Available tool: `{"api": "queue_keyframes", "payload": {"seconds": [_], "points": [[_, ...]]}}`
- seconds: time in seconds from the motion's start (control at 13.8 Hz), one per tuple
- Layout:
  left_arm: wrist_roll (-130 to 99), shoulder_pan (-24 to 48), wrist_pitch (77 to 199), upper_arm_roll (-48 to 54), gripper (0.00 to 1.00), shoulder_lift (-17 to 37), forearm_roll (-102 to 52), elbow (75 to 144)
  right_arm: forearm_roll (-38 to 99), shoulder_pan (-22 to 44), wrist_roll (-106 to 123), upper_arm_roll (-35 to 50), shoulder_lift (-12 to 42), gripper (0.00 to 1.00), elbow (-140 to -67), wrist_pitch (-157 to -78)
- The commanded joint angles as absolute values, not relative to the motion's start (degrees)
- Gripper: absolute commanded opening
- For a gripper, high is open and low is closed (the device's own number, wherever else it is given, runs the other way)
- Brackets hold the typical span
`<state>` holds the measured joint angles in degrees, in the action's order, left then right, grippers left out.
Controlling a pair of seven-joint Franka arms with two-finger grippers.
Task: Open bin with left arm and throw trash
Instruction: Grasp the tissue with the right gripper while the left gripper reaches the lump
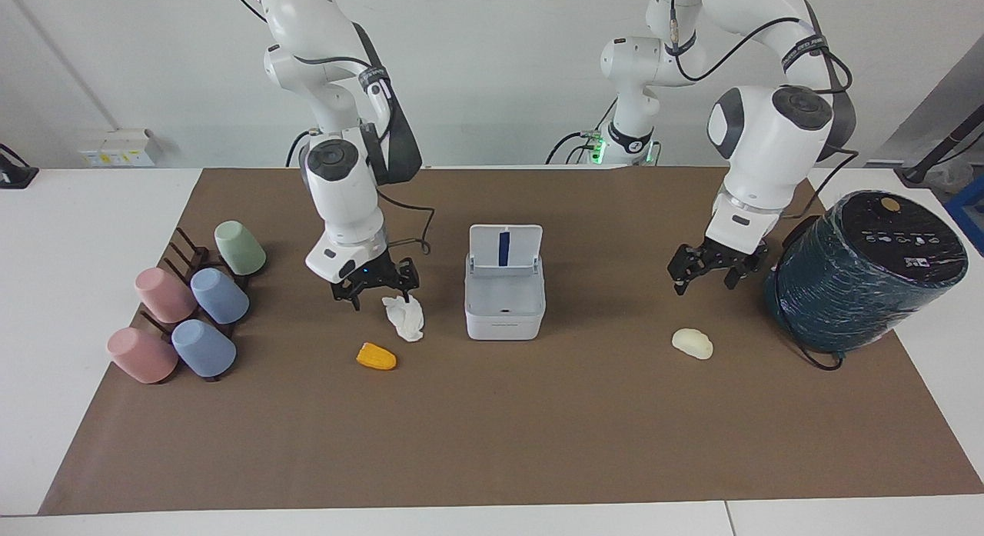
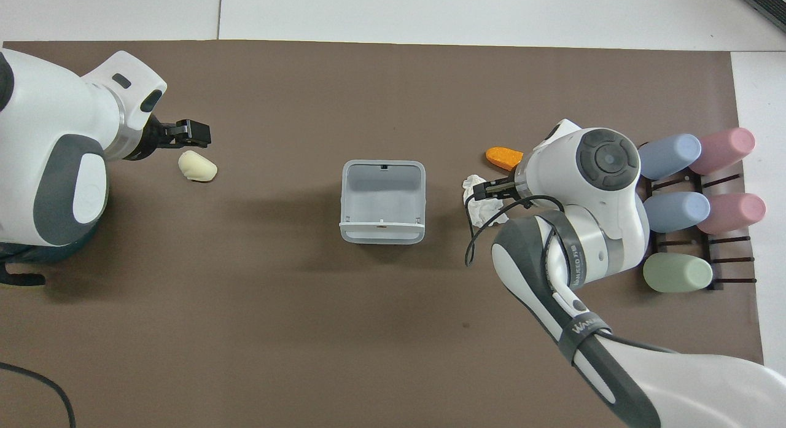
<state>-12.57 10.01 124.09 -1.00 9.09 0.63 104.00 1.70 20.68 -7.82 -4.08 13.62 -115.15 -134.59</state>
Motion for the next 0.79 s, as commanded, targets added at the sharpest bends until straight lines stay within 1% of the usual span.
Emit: {"api": "queue_keyframes", "payload": {"seconds": [0.0,0.14,0.22,0.29,0.36,0.43,0.58,0.72], "points": [[-11.6,8.4,130.3,-0.6,1.00,9.3,2.0,107.5,2.7,21.5,-9.2,-3.9,12.7,0.93,-119.7,-139.1],[-12.1,8.3,132.4,-0.6,0.99,11.9,2.0,107.5,4.1,21.6,-9.8,-3.8,14.4,0.81,-119.9,-141.5],[-12.3,8.3,134.1,-0.6,0.99,13.3,2.0,107.6,4.1,22.5,-9.9,-3.7,15.4,0.73,-119.9,-142.4],[-12.7,7.7,136.2,-0.6,0.99,15.2,1.9,107.6,4.1,22.6,-9.9,-3.8,15.9,0.44,-119.9,-143.2],[-13.6,6.7,138.1,-0.5,0.99,16.6,2.0,107.6,4.1,22.6,-9.8,-3.7,16.1,0.10,-119.7,-143.2],[-14.3,6.5,140.0,-0.5,0.98,18.4,2.0,107.6,4.1,22.6,-9.5,-3.8,16.2,0.00,-119.6,-143.2],[-15.3,5.5,143.6,-0.5,0.96,21.3,2.0,108.4,4.2,22.2,-10.1,-3.8,16.3,0.00,-117.9,-142.1],[-15.3,5.3,145.5,-0.5,0.96,21.4,2.0,110.6,4.4,21.4,-11.0,-3.9,15.2,0.00,-115.2,-137.1]]}}
